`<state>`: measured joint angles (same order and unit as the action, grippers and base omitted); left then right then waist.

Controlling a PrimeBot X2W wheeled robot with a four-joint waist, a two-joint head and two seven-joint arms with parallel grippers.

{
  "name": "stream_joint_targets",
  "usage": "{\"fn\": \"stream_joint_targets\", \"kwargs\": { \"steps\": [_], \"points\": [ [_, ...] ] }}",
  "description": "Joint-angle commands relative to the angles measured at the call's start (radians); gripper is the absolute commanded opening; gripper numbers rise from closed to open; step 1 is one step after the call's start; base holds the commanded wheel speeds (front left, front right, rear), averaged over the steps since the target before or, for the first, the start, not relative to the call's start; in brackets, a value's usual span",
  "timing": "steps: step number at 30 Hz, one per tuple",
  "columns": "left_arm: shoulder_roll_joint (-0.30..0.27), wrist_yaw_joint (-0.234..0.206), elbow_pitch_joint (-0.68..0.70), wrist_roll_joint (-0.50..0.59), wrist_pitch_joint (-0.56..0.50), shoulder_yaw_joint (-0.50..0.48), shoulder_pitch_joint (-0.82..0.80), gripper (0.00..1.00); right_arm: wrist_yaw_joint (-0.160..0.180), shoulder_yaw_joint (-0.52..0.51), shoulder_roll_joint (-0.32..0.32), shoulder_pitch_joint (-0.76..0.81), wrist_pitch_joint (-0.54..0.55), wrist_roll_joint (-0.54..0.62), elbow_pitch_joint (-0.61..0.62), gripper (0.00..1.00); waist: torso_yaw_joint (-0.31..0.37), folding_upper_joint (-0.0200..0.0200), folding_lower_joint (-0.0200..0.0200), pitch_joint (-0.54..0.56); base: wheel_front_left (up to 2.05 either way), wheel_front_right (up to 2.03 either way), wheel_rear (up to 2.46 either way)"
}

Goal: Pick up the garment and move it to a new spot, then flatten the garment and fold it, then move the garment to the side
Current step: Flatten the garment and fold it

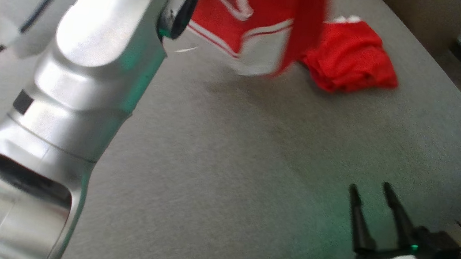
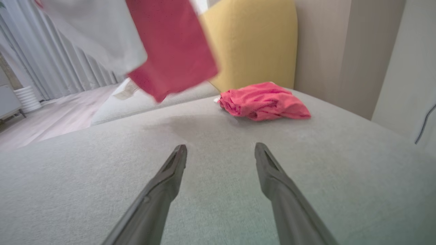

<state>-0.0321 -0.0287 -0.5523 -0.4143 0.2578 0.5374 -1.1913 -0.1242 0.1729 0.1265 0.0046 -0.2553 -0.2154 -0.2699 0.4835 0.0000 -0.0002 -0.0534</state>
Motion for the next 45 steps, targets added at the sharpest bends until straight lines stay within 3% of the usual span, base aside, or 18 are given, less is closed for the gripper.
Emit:
{"fn": "stream_joint_targets", "kwargs": {
  "steps": [1, 6, 10, 15, 20, 21, 22, 27, 32, 34, 36, 37, 39, 45],
  "points": [
    [-0.029, 0.001, 0.043, -0.007, 0.004, -0.046, -0.036, 0.00, -0.007, 0.008, 0.021, -0.020, -0.006, 0.009, 0.037, 1.00, -0.062, 0.0000, 0.0002, 0.054, 0.00, 0.00, 0.00],
    [-0.047, -0.036, 0.104, -0.072, 0.004, -0.125, 0.206, 0.00, -0.007, -0.048, 0.036, 0.024, -0.006, 0.021, 0.058, 1.00, -0.191, 0.0000, 0.0002, 0.086, 0.00, 0.00, 0.00],
    [-0.073, -0.070, 0.114, -0.147, -0.008, -0.152, 0.509, 0.00, -0.007, -0.069, 0.031, 0.060, -0.006, 0.025, 0.068, 1.00, -0.279, 0.0000, 0.0002, 0.074, 0.00, 0.00, 0.00],
    [-0.104, -0.088, 0.083, -0.214, -0.008, -0.168, 0.876, 0.00, -0.007, -0.071, 0.032, 0.080, -0.006, 0.025, 0.071, 1.00, -0.345, 0.0000, 0.0002, 0.055, 0.00, 0.00, 0.00],
    [-0.103, -0.081, 0.094, -0.250, -0.001, -0.189, 1.070, 0.00, -0.007, -0.078, 0.037, 0.082, -0.006, 0.024, 0.077, 1.00, -0.385, 0.0000, 0.0002, 0.046, 0.00, 0.00, 0.00],
    [-0.105, -0.080, 0.100, -0.255, 0.000, -0.193, 1.088, 0.34, -0.007, -0.079, 0.038, 0.083, -0.006, 0.024, 0.077, 1.00, -0.392, 0.0000, 0.0002, 0.046, 0.00, 0.00, 0.00],
    [-0.107, -0.082, 0.107, -0.256, 0.000, -0.197, 1.099, 1.00, -0.007, -0.079, 0.040, 0.083, -0.006, 0.024, 0.078, 1.00, -0.398, 0.0000, 0.0002, 0.045, 0.00, 0.00, 0.00],
    [-0.141, -0.108, 0.160, -0.237, 0.001, -0.216, 1.117, 1.00, -0.007, -0.074, 0.044, 0.082, -0.006, 0.023, 0.077, 1.00, -0.409, 0.0000, 0.0002, 0.043, 0.00, 0.00, 0.00],
    [-0.272, -0.223, 0.237, -0.095, -0.032, -0.207, 1.085, 1.00, -0.007, -0.065, 0.049, 0.064, -0.006, 0.019, 0.082, 1.00, -0.402, 0.0000, 0.0002, 0.012, 0.00, 0.00, 0.00],
    [-0.326, -0.245, 0.279, -0.049, -0.068, -0.202, 1.043, 1.00, -0.007, -0.060, 0.052, 0.049, -0.006, 0.018, 0.083, 1.00, -0.395, 0.0000, 0.0002, -0.008, 0.00, 0.00, 0.00],
    [-0.369, -0.231, 0.324, -0.021, -0.118, -0.188, 0.980, 1.00, -0.007, -0.053, 0.055, 0.034, -0.006, 0.016, 0.085, 1.00, -0.385, 0.0000, 0.0002, -0.030, 0.00, 0.00, 0.00],
    [-0.404, -0.181, 0.350, -0.010, -0.186, -0.163, 0.902, 1.00, -0.007, -0.048, 0.059, 0.018, -0.006, 0.013, 0.085, 1.00, -0.373, 0.0000, 0.0002, -0.054, 0.00, 0.00, 0.00],
    [-0.441, -0.127, 0.348, 0.009, -0.267, -0.129, 0.813, 1.00, -0.007, -0.040, 0.061, -0.001, -0.006, 0.010, 0.085, 1.00, -0.355, 0.0000, 0.0002, -0.079, 0.00, 0.00, 0.00],
    [-0.497, -0.003, 0.236, 0.046, -0.519, -0.042, 0.596, 1.00, -0.007, -0.021, 0.060, -0.063, -0.006, -0.001, 0.082, 1.00, -0.277, 0.0000, 0.0002, -0.151, 0.00, 0.00, 0.00]
  ]
}}
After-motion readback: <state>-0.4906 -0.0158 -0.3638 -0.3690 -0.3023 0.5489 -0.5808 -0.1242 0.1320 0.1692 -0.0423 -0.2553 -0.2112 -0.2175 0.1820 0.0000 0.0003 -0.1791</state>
